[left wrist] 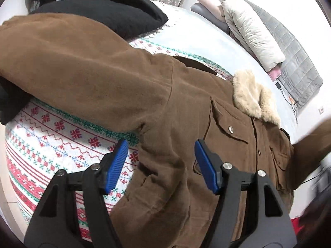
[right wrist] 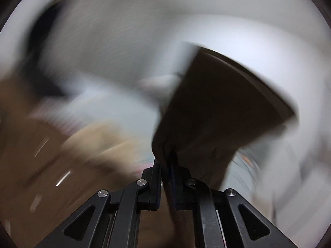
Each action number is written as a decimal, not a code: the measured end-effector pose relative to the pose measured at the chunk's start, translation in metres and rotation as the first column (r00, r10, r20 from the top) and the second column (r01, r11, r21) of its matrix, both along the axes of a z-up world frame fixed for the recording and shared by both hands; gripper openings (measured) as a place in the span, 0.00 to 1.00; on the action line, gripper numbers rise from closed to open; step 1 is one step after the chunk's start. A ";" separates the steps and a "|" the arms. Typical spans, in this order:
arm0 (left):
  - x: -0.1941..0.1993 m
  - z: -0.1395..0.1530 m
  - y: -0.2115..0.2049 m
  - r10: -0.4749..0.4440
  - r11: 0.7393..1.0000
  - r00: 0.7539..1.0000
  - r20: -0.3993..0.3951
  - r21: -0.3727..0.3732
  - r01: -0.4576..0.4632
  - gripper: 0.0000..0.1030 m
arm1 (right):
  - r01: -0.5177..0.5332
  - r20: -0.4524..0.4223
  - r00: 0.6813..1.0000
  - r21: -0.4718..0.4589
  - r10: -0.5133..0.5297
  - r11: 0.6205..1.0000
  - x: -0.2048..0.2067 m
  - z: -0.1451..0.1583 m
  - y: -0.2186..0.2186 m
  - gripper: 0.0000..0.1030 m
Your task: Fold large clothes
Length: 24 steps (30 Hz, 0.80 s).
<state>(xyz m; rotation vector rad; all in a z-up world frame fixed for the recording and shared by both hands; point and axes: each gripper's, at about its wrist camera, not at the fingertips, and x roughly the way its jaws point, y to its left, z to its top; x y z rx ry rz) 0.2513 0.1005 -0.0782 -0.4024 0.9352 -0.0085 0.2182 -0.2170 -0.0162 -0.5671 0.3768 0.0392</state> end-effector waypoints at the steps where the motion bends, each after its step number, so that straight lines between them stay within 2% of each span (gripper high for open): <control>1: 0.001 -0.002 0.001 0.002 1.000 1.000 -0.007 -0.011 -0.002 0.66 | -0.106 -0.100 0.990 -0.108 0.095 0.988 -0.003 -0.029 0.039 0.09; 2: 0.002 -0.004 0.003 0.001 1.000 1.000 -0.012 -0.027 -0.002 0.66 | -0.202 -0.211 0.964 -0.190 0.161 0.961 -0.007 -0.059 0.071 0.11; 5: 0.002 -0.007 0.007 -0.005 0.999 1.000 -0.026 -0.047 0.004 0.66 | -0.357 -0.458 0.865 -0.270 0.207 0.894 -0.016 -0.123 0.112 0.16; 7: 0.001 -0.007 0.008 -0.010 0.998 1.000 -0.027 -0.062 0.008 0.66 | -0.359 -0.450 0.870 -0.300 0.201 0.884 -0.021 -0.130 0.114 0.19; 9: -0.002 -0.004 0.009 -0.021 0.996 1.000 -0.023 -0.083 0.019 0.66 | -0.352 -0.478 0.849 -0.189 0.228 0.917 -0.017 -0.111 0.105 0.25; 11: -0.005 0.000 0.004 -0.042 0.993 0.999 -0.012 -0.109 0.040 0.66 | -0.327 -0.473 0.839 -0.042 0.269 0.944 -0.013 -0.087 0.090 0.41; 13: -0.007 0.006 -0.008 -0.081 0.988 0.997 -0.003 -0.130 0.080 0.66 | -0.288 -0.453 0.841 0.090 0.297 0.953 -0.007 -0.061 0.068 0.47; 15: -0.008 0.011 -0.022 -0.124 0.980 0.992 0.001 -0.159 0.122 0.66 | -0.221 -0.436 0.846 0.234 0.306 0.947 0.002 -0.042 0.040 0.49; 17: -0.008 0.014 -0.050 -0.191 0.967 0.982 -0.001 -0.175 0.187 0.66 | -0.127 -0.410 0.862 0.396 0.299 0.910 0.013 -0.019 0.001 0.52; 19: -0.007 0.016 -0.077 -0.255 0.957 0.967 0.003 -0.138 0.253 0.66 | -0.032 -0.378 0.882 0.546 0.280 0.837 0.020 -0.003 -0.042 0.57; 20: -0.005 0.015 -0.094 -0.293 0.950 0.956 -0.001 -0.114 0.291 0.66 | 0.016 -0.358 0.895 0.620 0.265 0.785 0.029 0.008 -0.066 0.60; 22: 0.000 0.005 -0.134 -0.360 0.932 0.932 -0.034 -0.058 0.358 0.66 | 0.081 -0.328 0.918 0.705 0.223 0.705 0.029 0.016 -0.101 0.62; 24: 0.004 -0.006 -0.155 -0.363 0.932 0.929 -0.069 -0.029 0.362 0.66 | 0.113 -0.316 0.930 0.732 0.188 0.672 0.026 0.016 -0.119 0.62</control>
